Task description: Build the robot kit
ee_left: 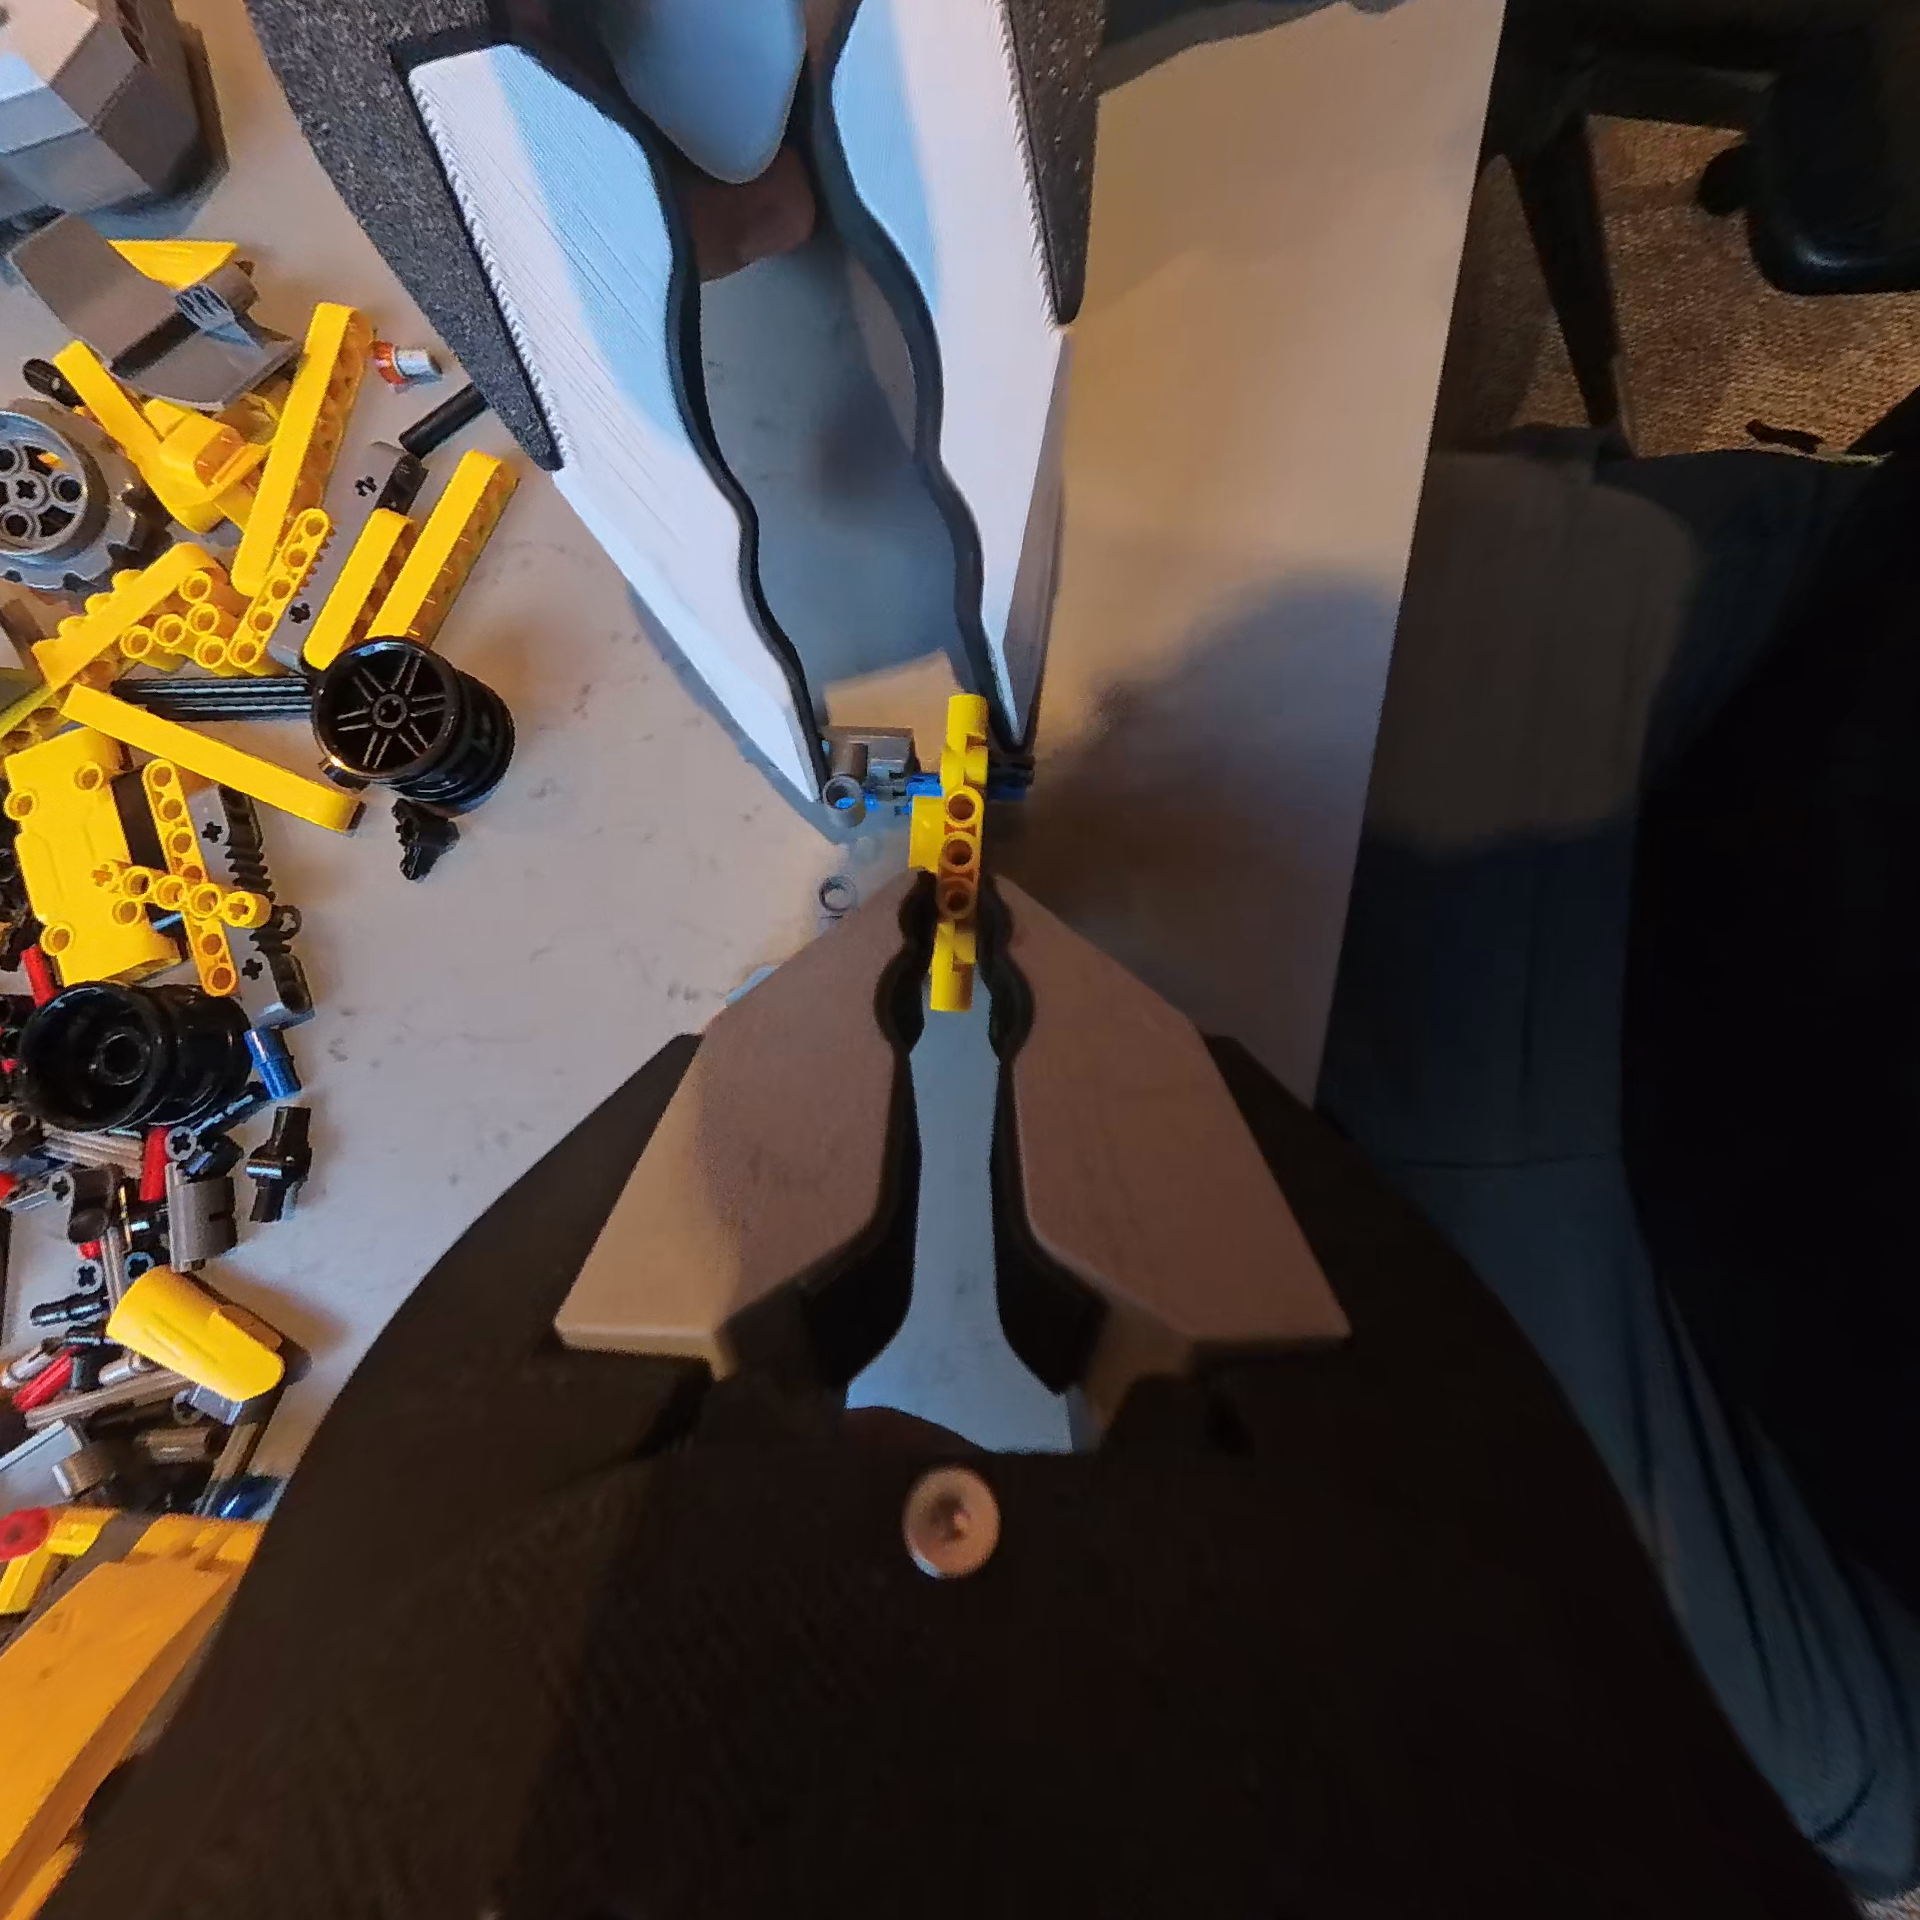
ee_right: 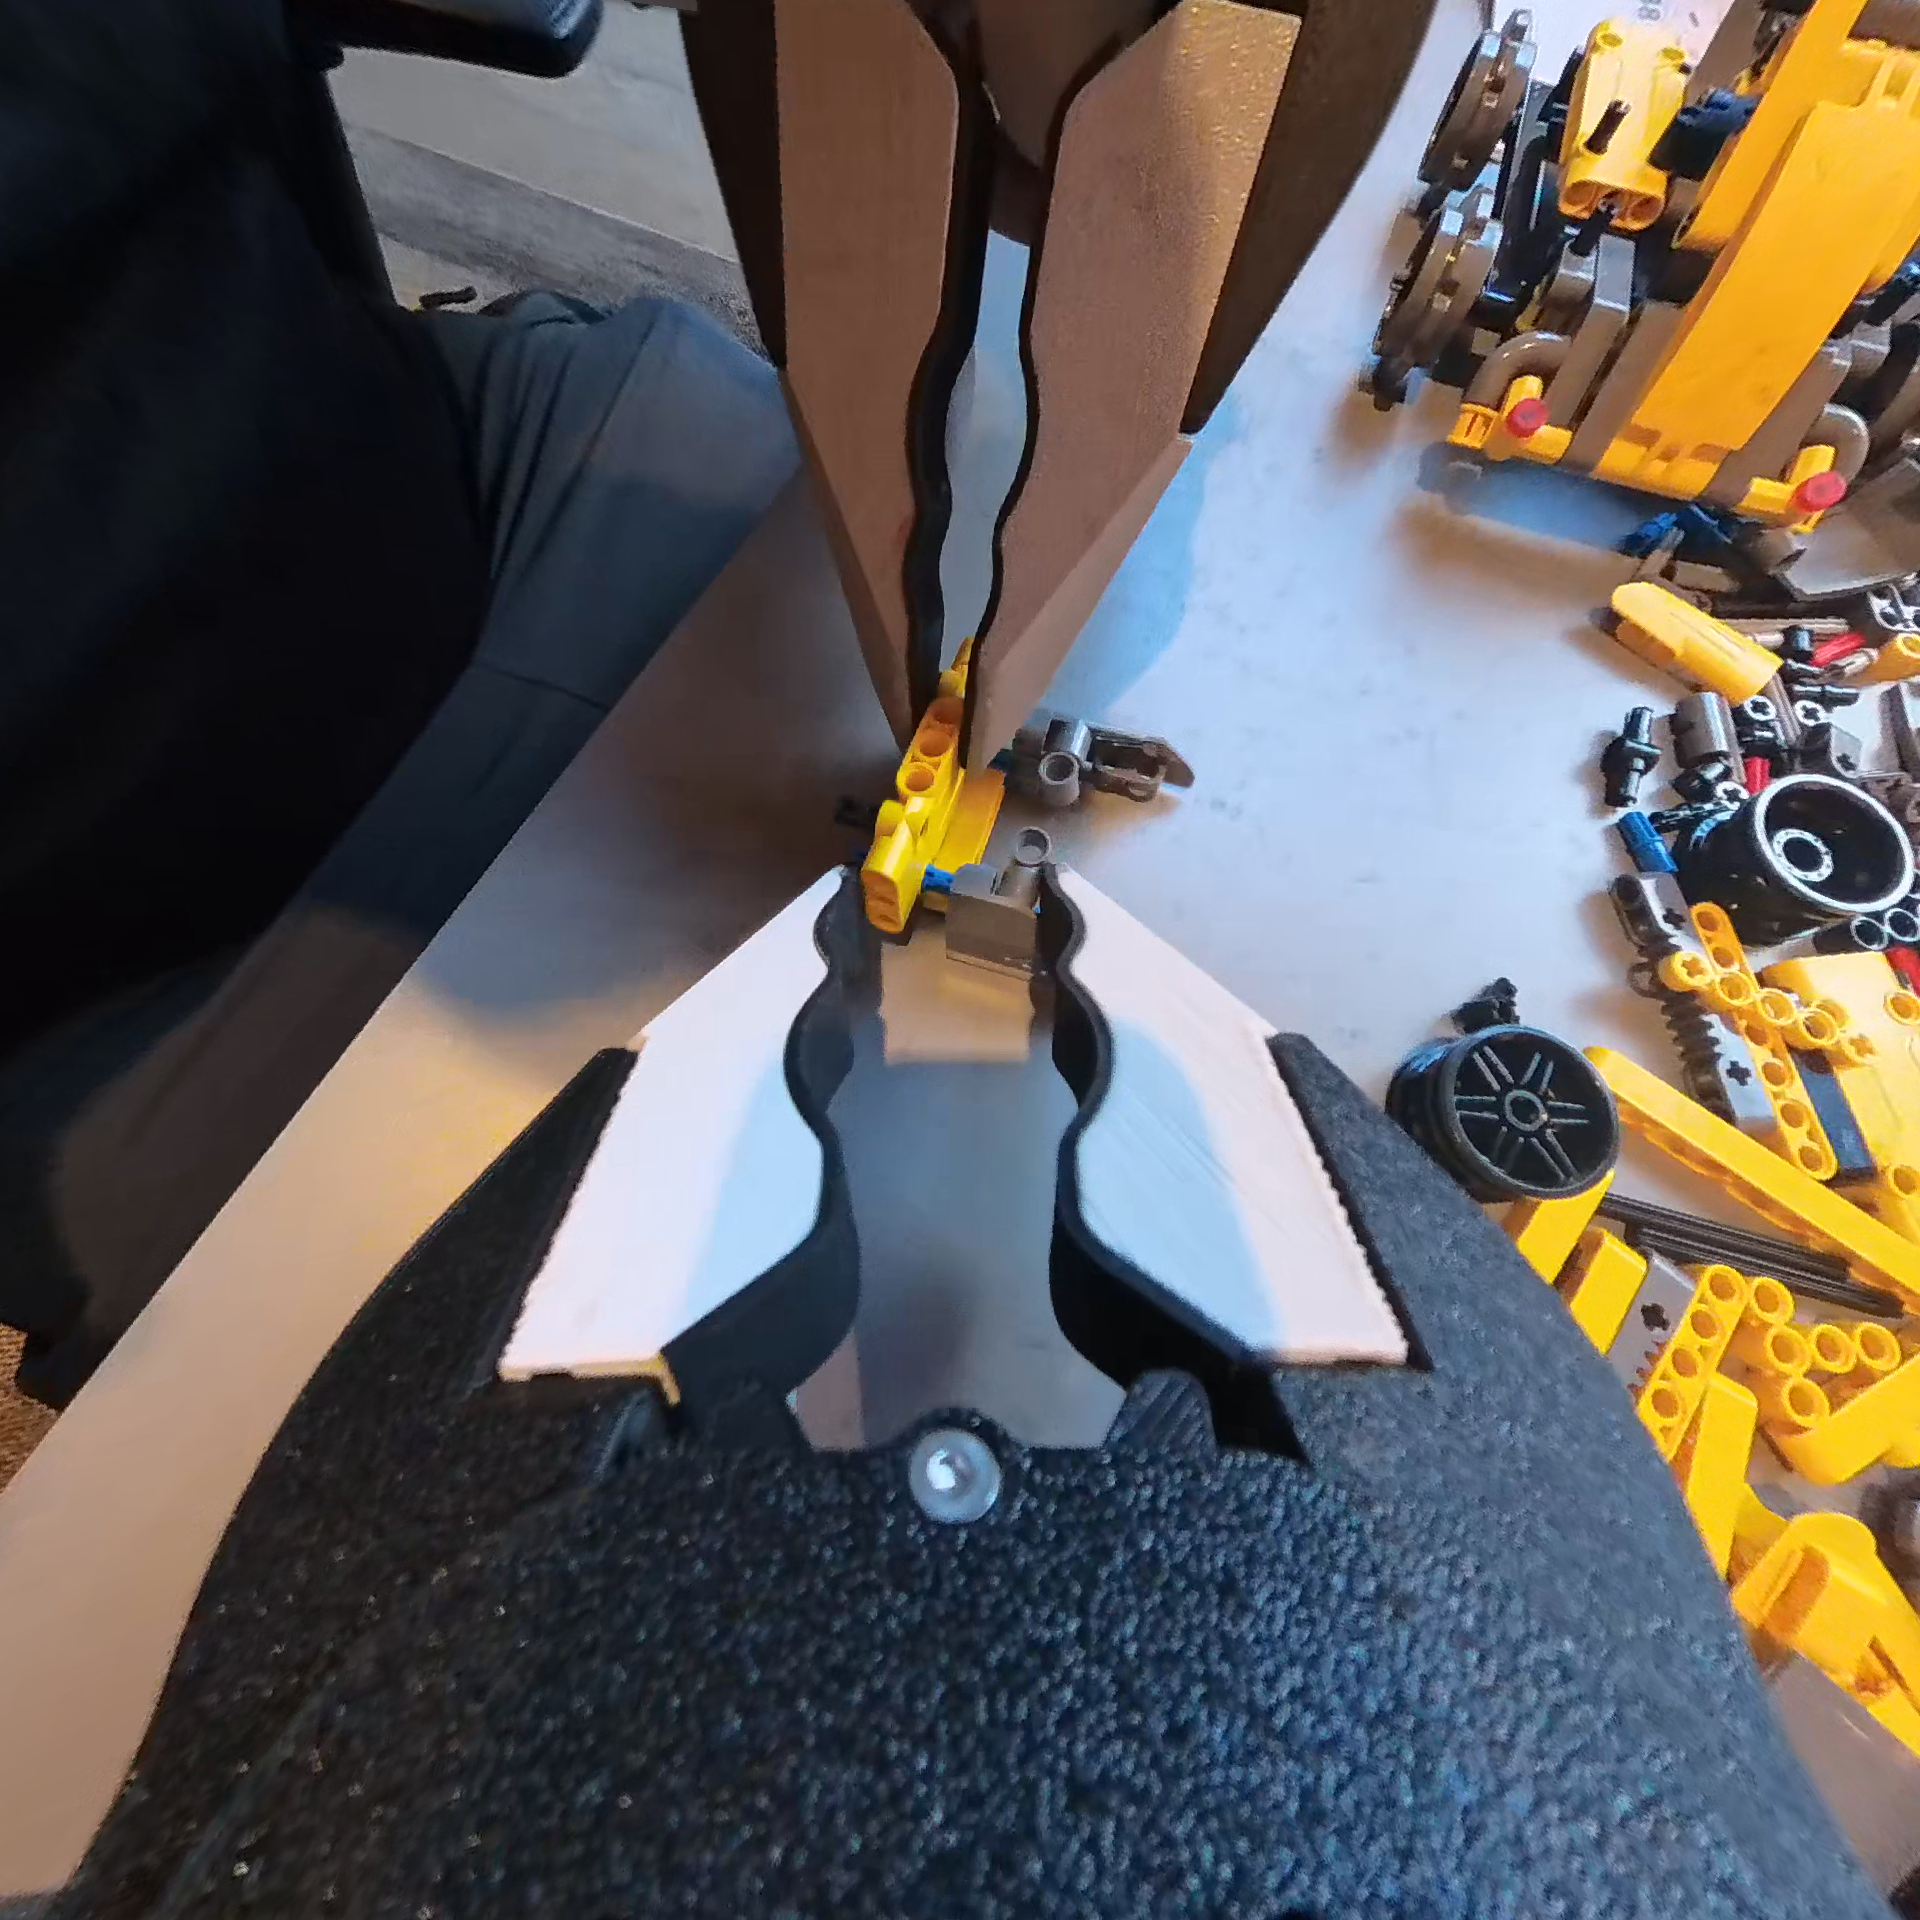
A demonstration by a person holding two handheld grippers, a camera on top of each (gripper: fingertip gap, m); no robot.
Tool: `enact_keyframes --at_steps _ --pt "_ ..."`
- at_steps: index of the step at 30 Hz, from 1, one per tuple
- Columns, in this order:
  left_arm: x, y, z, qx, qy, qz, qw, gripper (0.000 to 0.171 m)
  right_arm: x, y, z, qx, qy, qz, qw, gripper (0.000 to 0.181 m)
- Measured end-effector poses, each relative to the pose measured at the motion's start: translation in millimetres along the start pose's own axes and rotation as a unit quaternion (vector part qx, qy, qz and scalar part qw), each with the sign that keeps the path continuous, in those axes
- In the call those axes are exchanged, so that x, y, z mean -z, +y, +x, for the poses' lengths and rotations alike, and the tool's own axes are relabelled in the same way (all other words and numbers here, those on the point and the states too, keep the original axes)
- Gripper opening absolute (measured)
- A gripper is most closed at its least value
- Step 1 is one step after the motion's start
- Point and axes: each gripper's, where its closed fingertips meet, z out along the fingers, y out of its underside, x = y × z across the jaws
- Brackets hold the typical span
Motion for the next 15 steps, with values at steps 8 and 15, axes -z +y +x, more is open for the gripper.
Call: enact_keyframes --at_steps 8,15 --pt "0.1 0.5 -1.7 0.003 0.015 0.008 1.0 0.006 -0.8 0.2 2.0 -0.013 -0.003 0.0 1.0 0.033" --pt "-1.5 0.0 -2.8 -0.019 -0.002 0.008 1.0 0.006 -3.3 1.1 2.3 -0.035 0.0 -0.006 0.999 0.037"
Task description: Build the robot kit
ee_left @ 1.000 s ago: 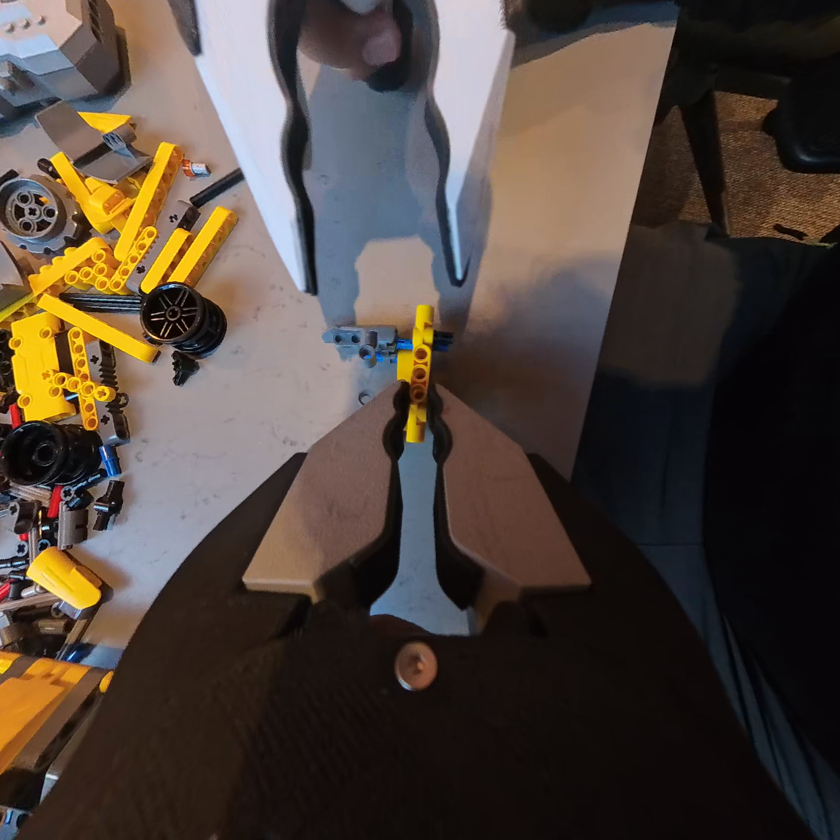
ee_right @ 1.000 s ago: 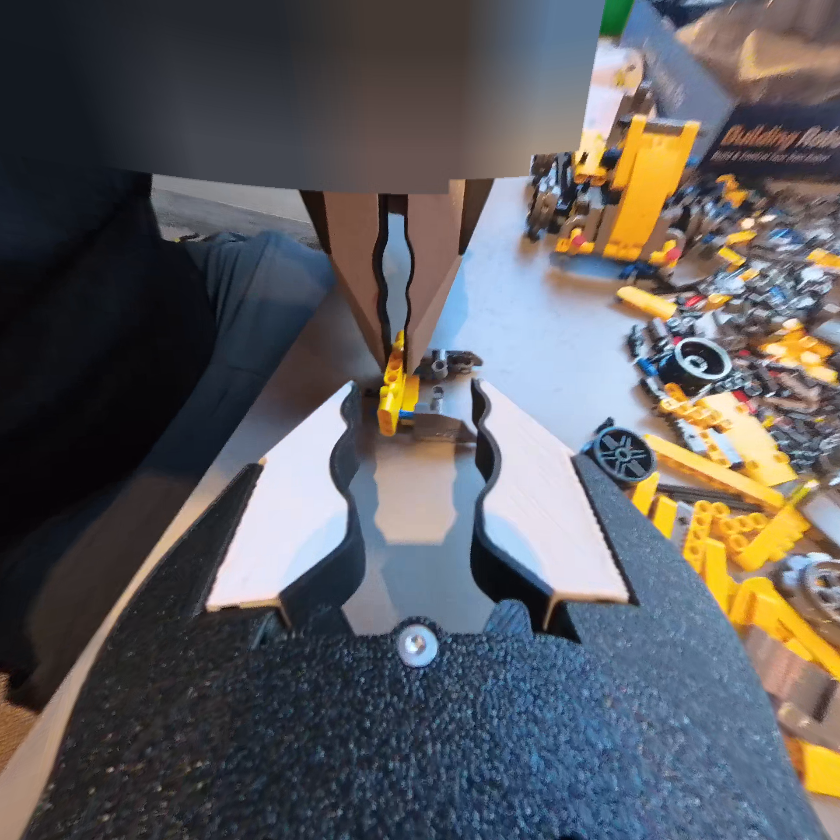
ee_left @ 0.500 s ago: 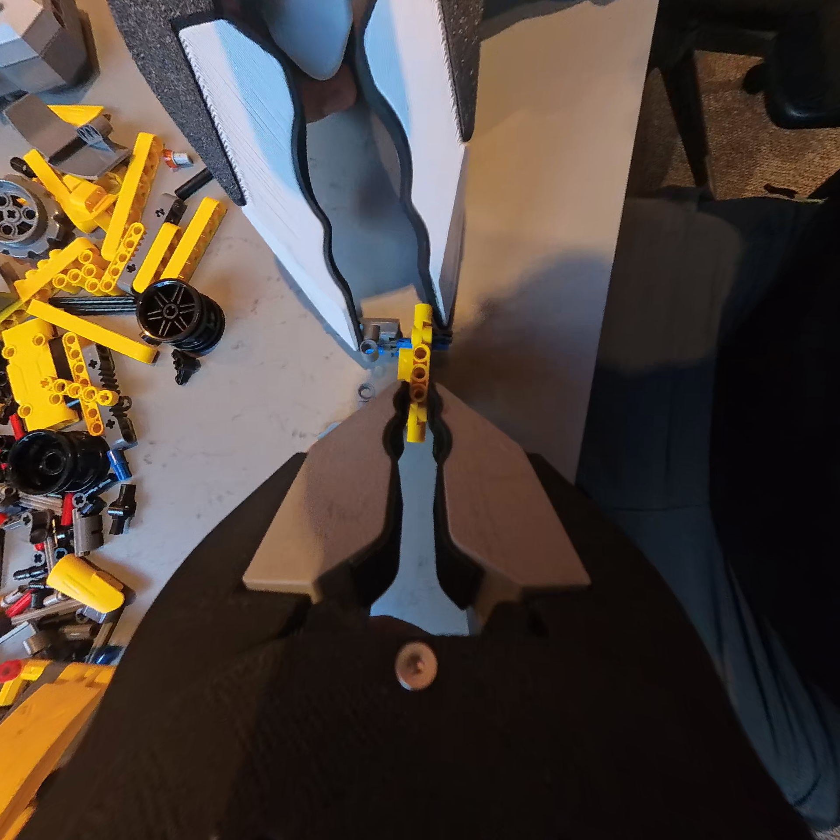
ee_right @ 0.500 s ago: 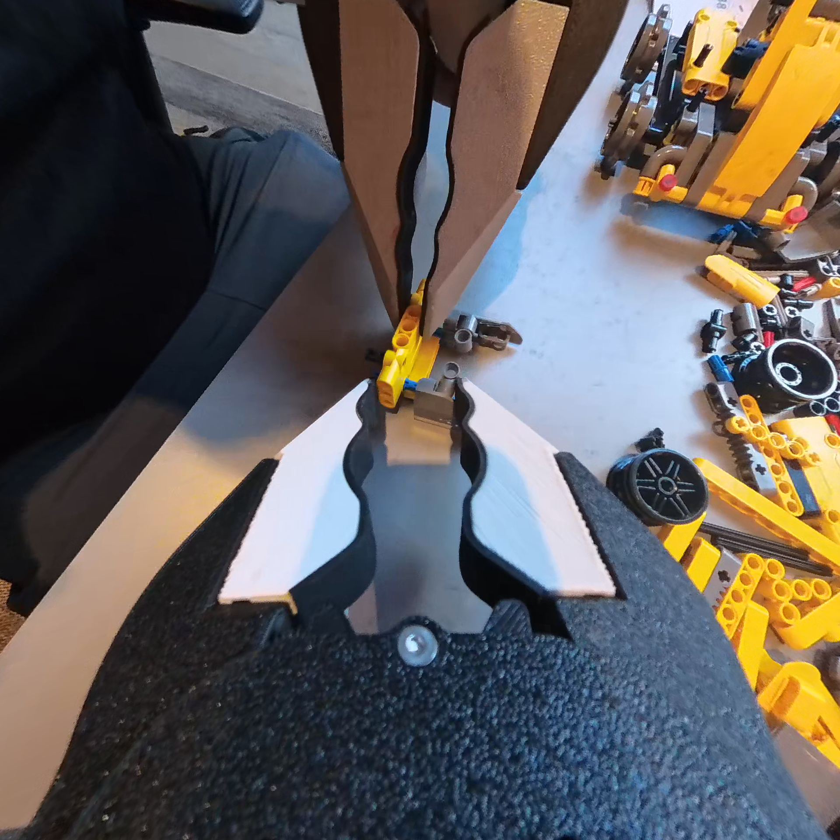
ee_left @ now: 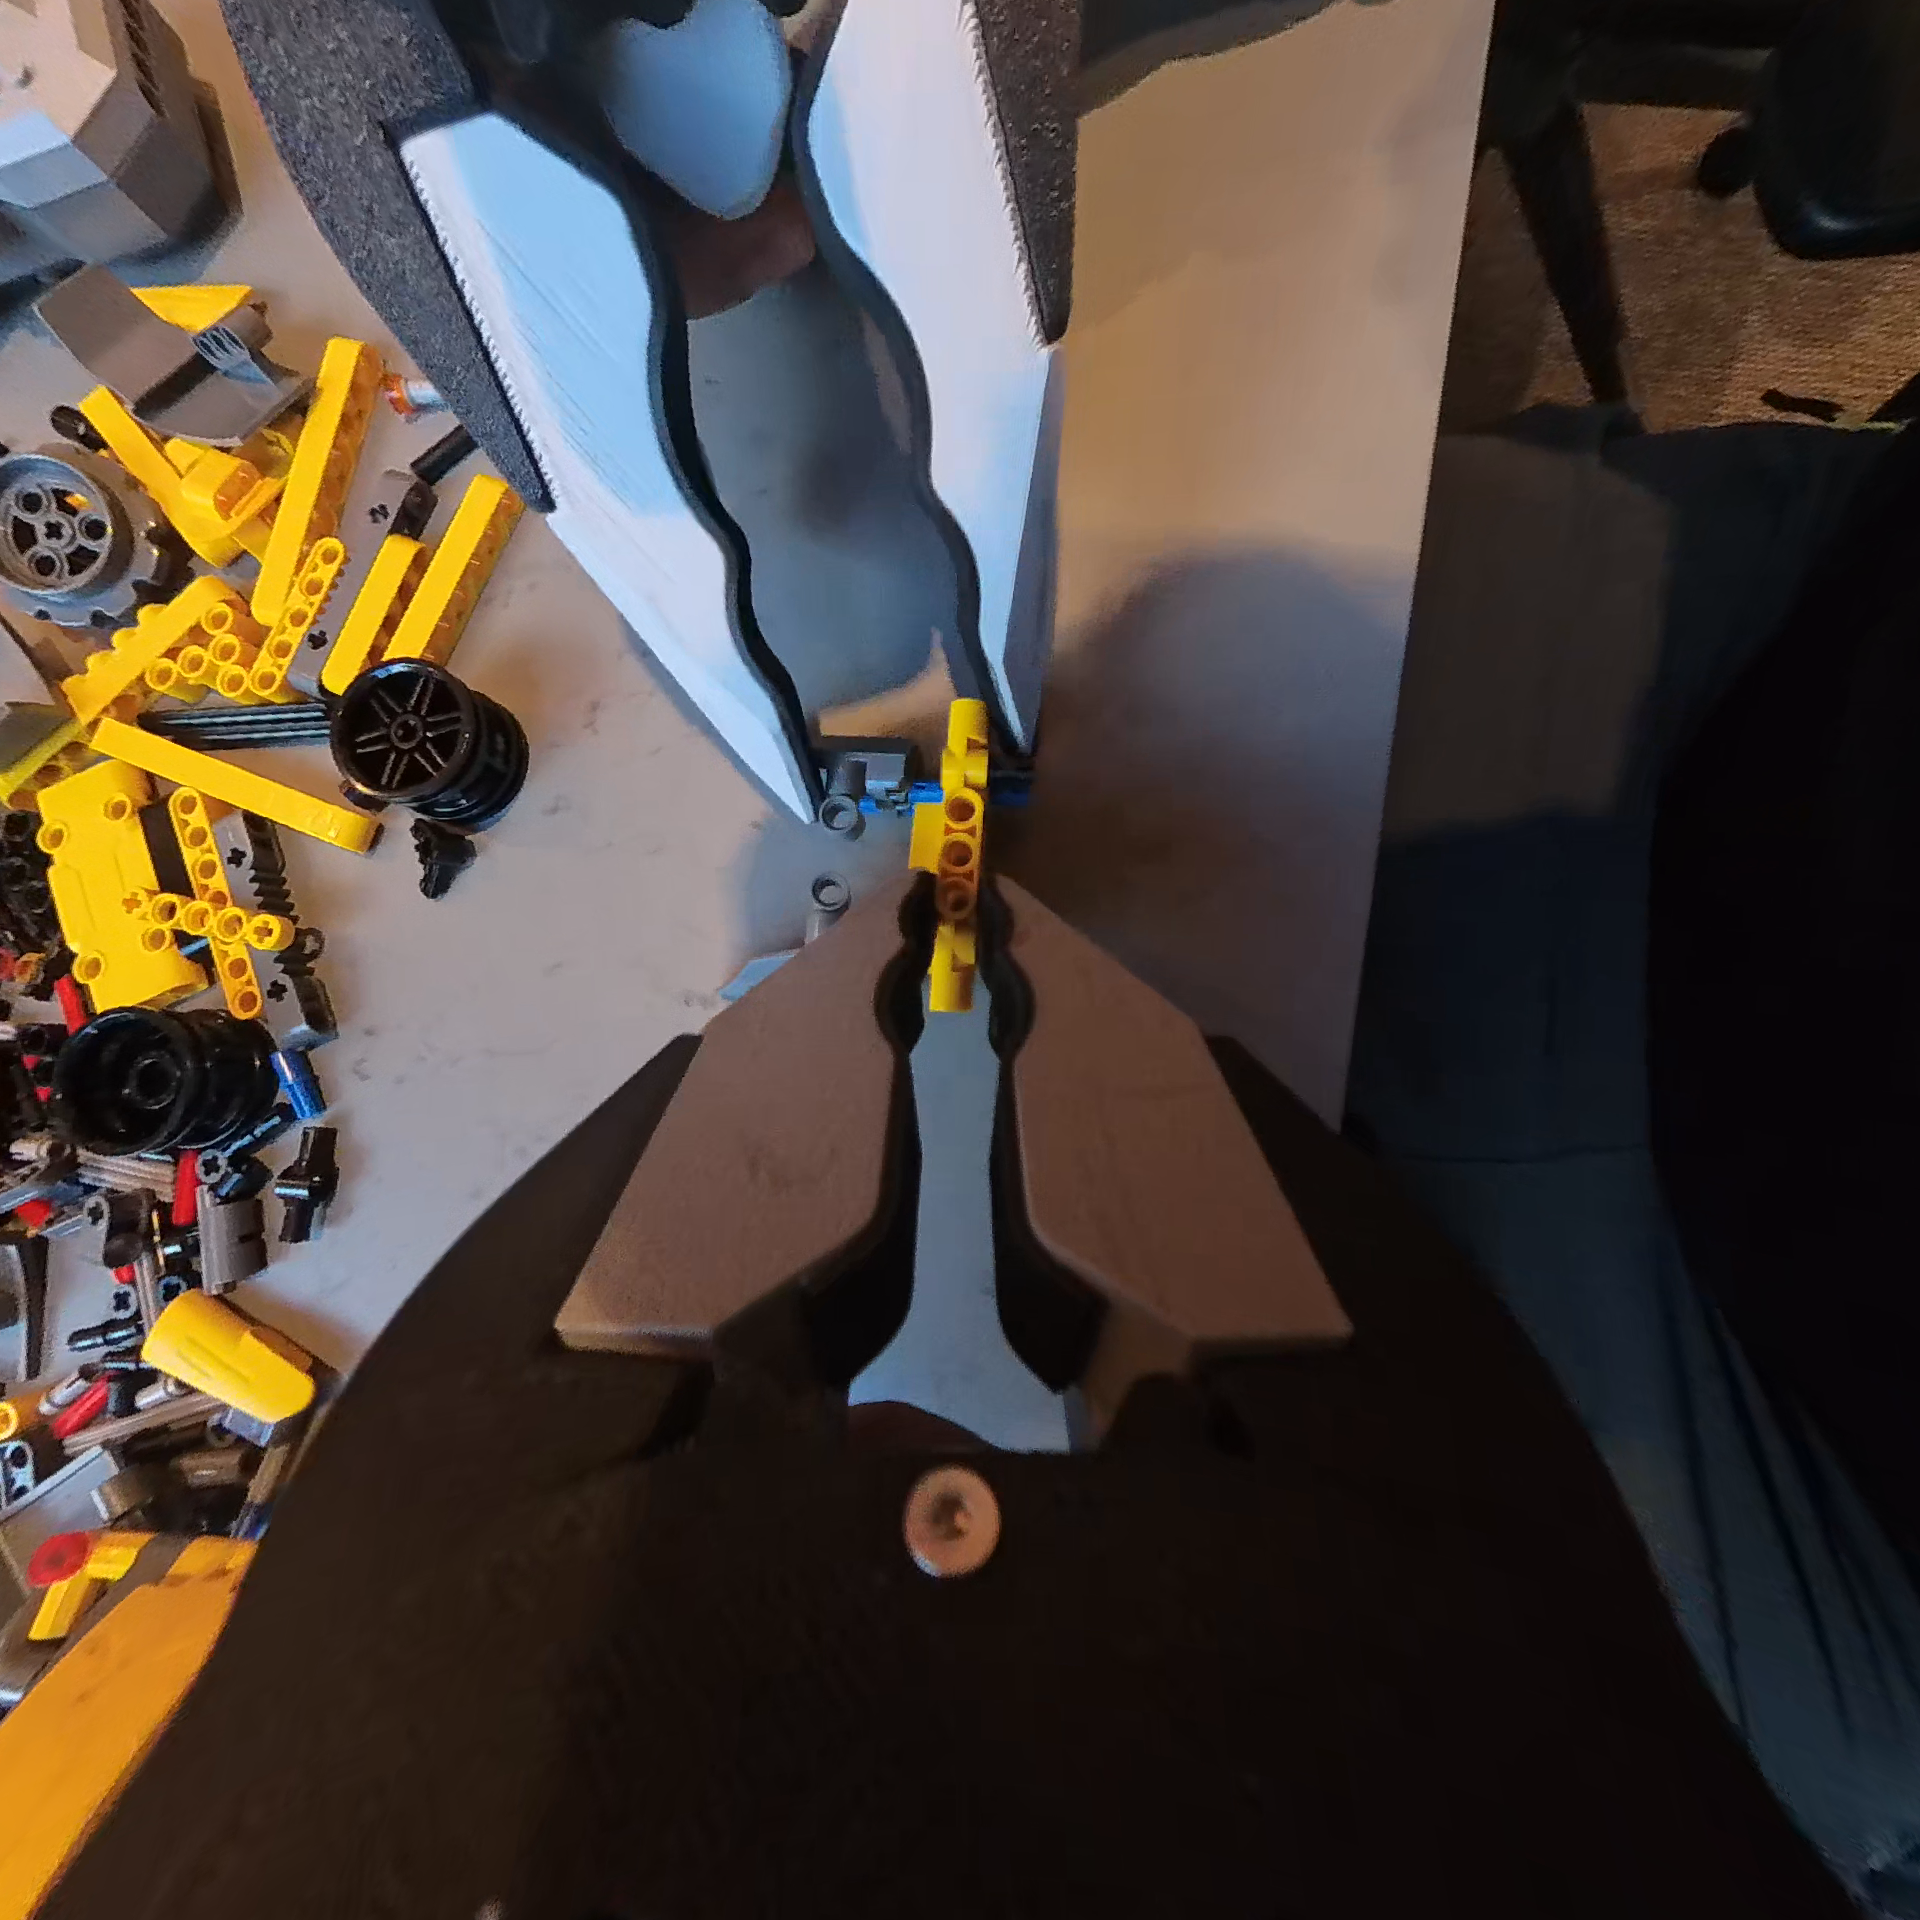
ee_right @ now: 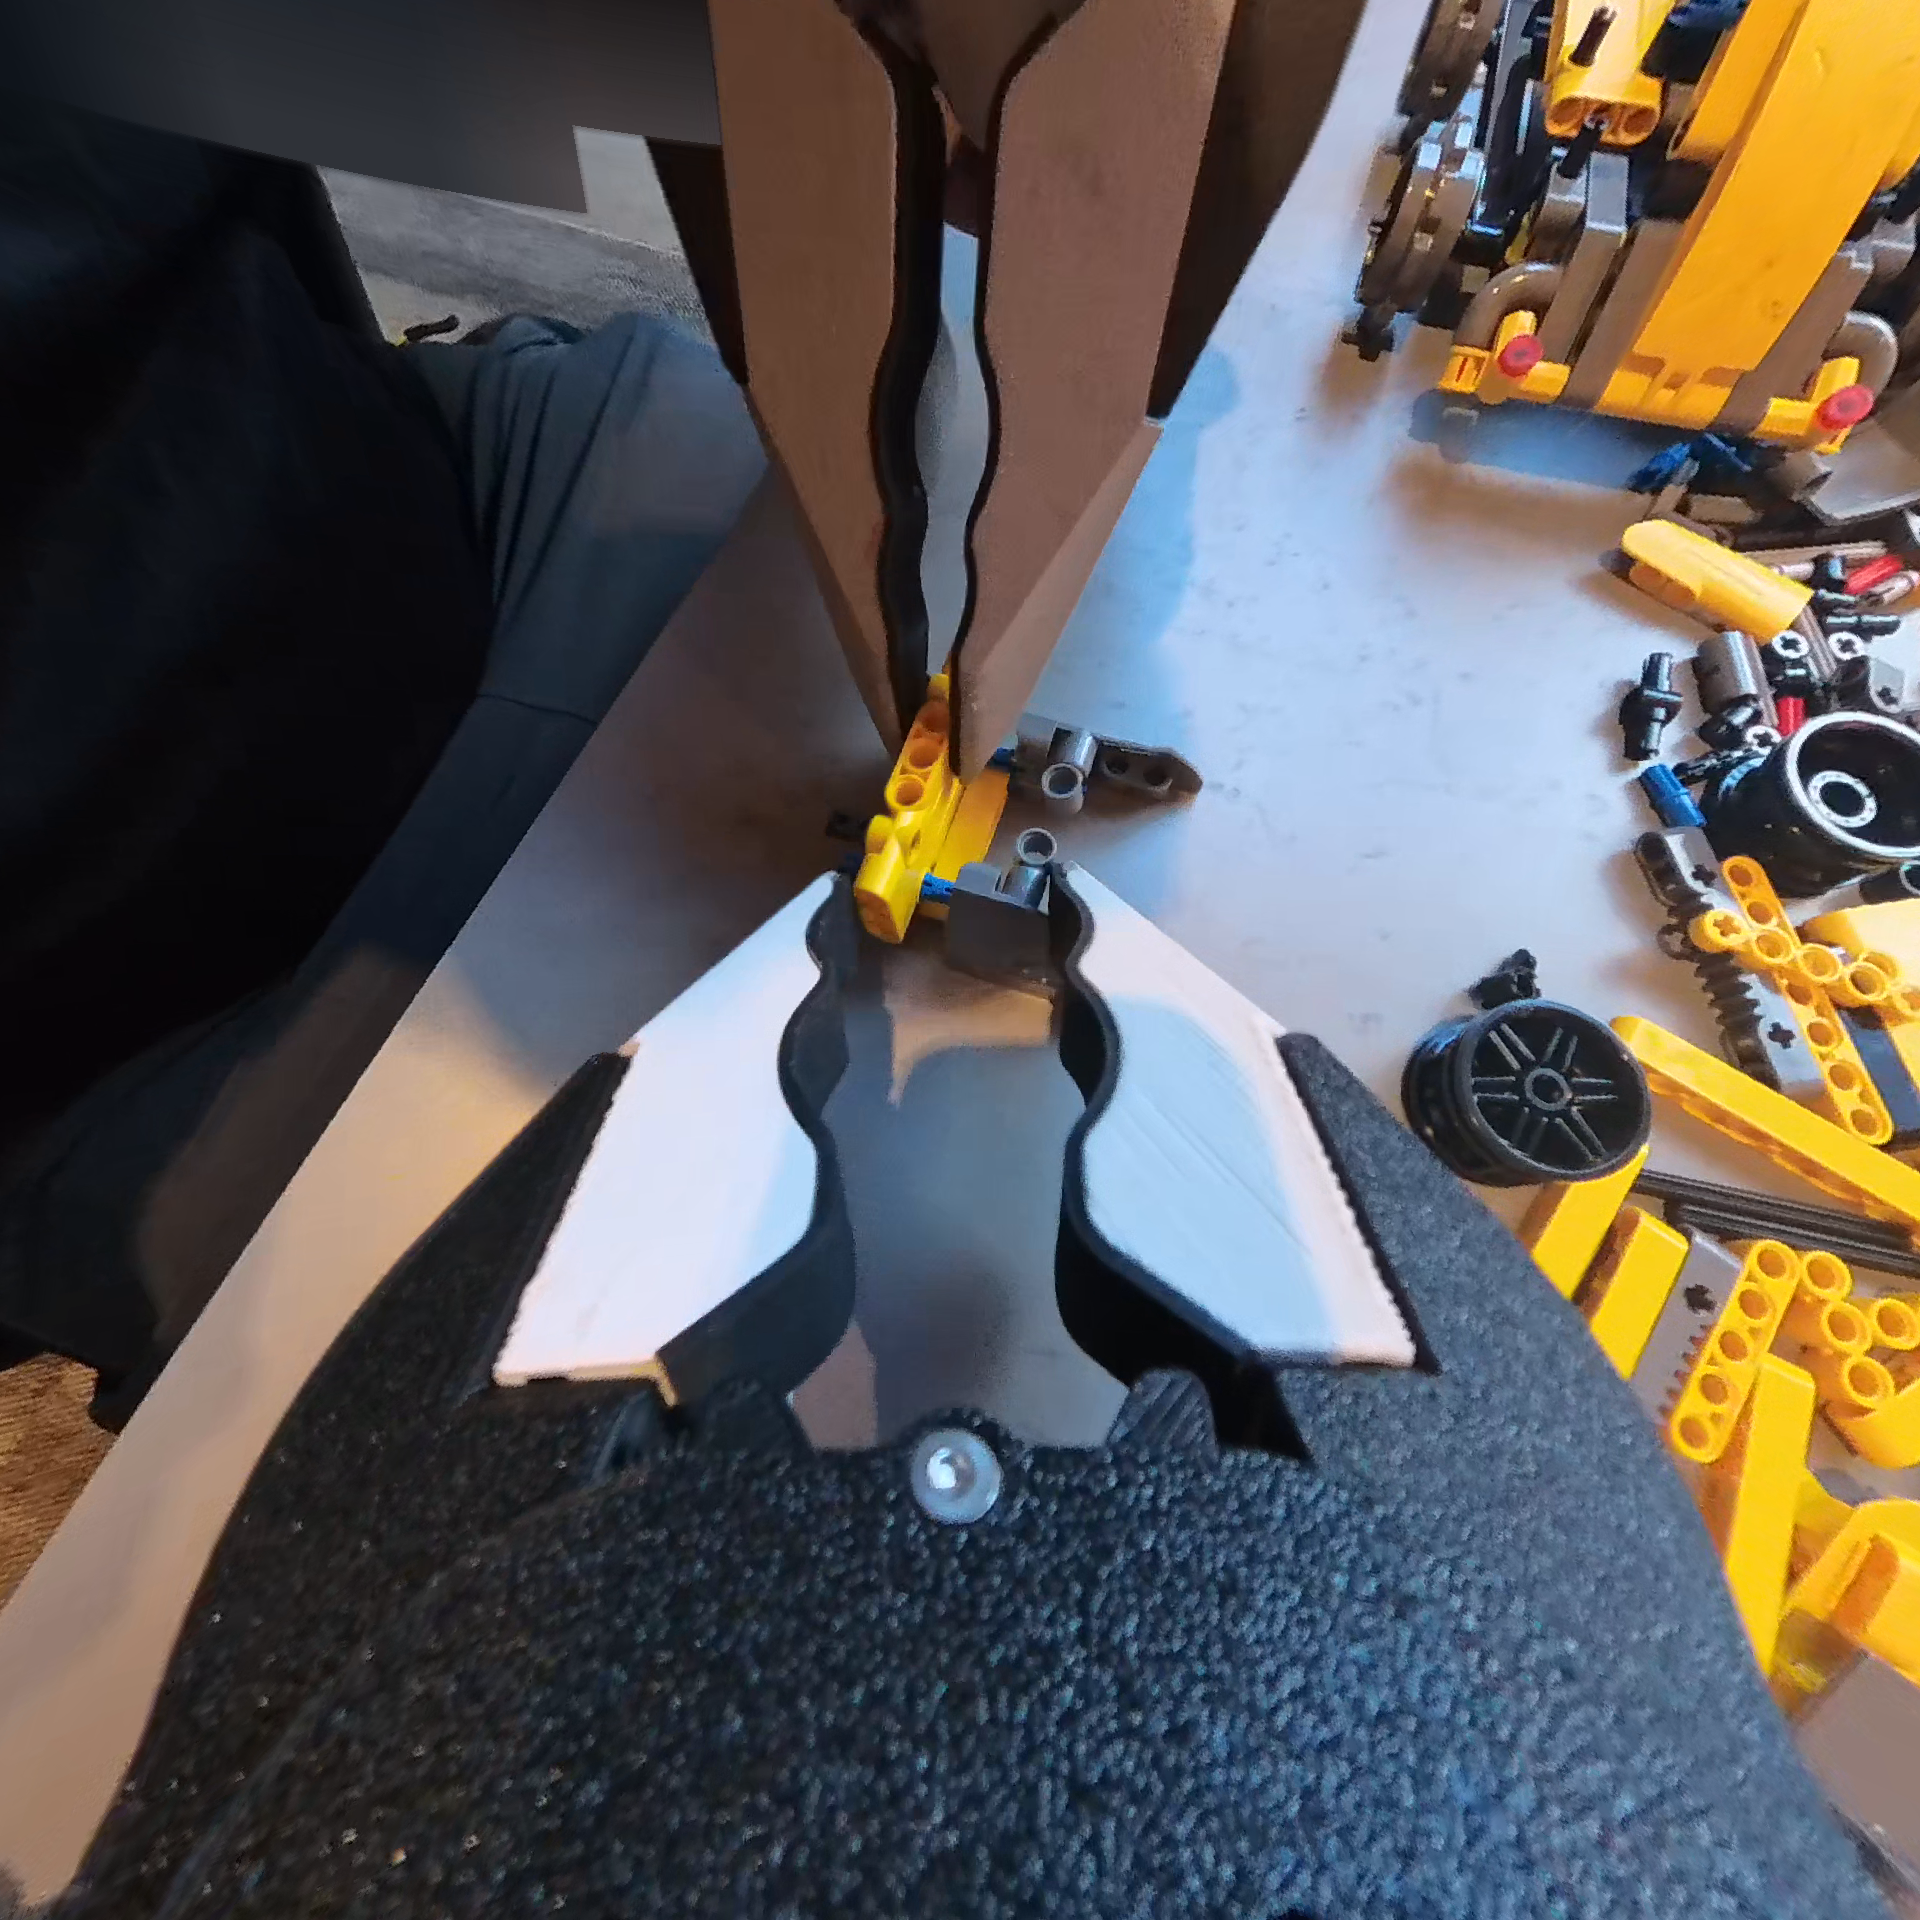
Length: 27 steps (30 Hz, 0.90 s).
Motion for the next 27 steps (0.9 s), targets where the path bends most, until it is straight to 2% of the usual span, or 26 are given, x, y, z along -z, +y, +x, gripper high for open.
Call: enact_keyframes --at_steps 6,11,15,24,27 --pt "-0.3 -0.6 -0.7 0.017 0.003 0.013 1.0 0.006 0.2 0.2 -0.1 -0.014 0.002 0.002 1.0 0.035" --pt "-0.6 -0.5 -3.4 -0.007 -0.027 0.013 1.0 0.006 -0.1 0.2 -0.6 -0.02 0.009 0.003 1.0 0.034" --pt "-0.2 -2.0 -6.2 0.013 -0.01 0.03 0.999 0.006 -0.6 -0.6 -1.3 -0.036 -0.004 0.005 0.999 0.033" --pt "0.7 -4.1 -6.2 -0.003 -0.047 0.035 0.998 0.006 0.0 -3.8 -4.5 -0.027 0.015 0.016 0.999 0.024" --pt "0.4 -4.3 -5.7 -0.037 -0.073 0.034 0.996 0.006 0.3 -4.3 -4.9 -0.019 0.025 0.017 0.999 0.024"
